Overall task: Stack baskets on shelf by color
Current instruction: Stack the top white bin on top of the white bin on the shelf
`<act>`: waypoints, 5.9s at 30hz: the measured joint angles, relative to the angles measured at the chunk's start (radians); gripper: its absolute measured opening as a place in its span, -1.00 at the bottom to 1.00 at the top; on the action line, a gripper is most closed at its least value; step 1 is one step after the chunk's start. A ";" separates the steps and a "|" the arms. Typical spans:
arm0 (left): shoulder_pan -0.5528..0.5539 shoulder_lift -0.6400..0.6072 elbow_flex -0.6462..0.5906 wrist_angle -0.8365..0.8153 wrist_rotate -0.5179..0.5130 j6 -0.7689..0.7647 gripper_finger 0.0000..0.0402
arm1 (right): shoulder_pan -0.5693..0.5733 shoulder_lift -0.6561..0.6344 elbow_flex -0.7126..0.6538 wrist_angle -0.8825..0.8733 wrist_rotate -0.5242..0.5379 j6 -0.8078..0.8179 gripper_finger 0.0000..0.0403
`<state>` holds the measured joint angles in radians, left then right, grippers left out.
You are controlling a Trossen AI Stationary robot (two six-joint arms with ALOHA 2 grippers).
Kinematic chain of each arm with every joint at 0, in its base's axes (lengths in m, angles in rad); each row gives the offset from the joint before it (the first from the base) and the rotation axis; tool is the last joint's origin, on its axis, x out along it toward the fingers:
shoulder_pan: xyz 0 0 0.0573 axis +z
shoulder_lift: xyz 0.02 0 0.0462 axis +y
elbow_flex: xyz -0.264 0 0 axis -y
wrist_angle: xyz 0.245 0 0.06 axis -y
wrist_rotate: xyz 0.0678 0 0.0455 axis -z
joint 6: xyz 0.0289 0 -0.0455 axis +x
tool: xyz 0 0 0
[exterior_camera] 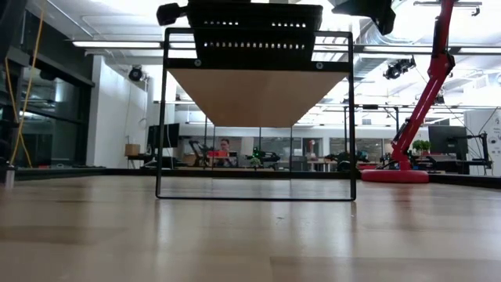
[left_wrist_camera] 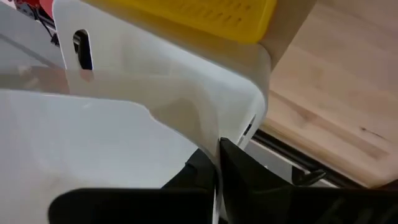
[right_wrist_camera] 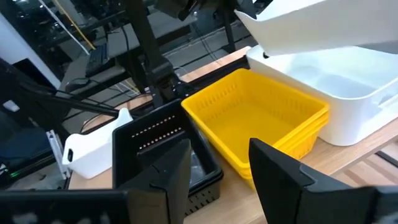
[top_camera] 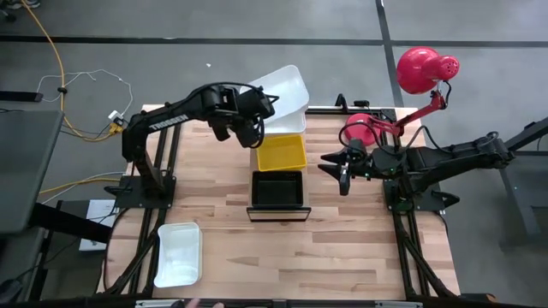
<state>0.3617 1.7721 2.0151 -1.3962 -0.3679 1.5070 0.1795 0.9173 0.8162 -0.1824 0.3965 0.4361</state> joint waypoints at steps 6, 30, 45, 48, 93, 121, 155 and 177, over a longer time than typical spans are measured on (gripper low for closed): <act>0.020 0.000 -0.015 0.003 0.027 0.014 -1.00 | 0.000 0.000 0.000 0.000 0.016 0.000 -0.26; 0.028 -0.003 -0.072 0.019 0.059 -0.068 -0.99 | 0.000 0.000 0.000 0.000 0.029 -0.021 -0.26; -0.008 -0.056 -0.067 0.072 0.077 -0.188 -0.45 | 0.000 0.000 0.000 0.000 0.021 -0.053 -0.26; -0.025 -0.073 -0.065 0.084 0.076 -0.198 -0.35 | 0.000 0.000 0.000 0.000 0.021 -0.062 -0.26; -0.061 -0.842 -1.151 0.931 -0.072 -1.986 -0.99 | -0.304 0.412 0.504 -0.443 0.263 0.177 -0.99; 0.097 -0.584 -1.552 1.834 0.203 -2.193 -1.00 | -0.496 0.424 0.413 -0.285 -0.070 0.196 -1.00; 0.296 -0.562 -1.551 1.977 0.396 -2.161 -1.00 | -0.516 0.397 0.413 -0.405 -0.031 0.241 -1.00; 0.476 -0.584 -1.551 1.984 0.740 -2.113 -1.00 | -0.558 0.476 0.412 -0.434 -0.302 0.218 -1.00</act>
<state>0.8374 1.1883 0.4637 0.5882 0.3725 -0.6064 -0.3790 1.3937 1.2285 -0.6164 0.0948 0.6540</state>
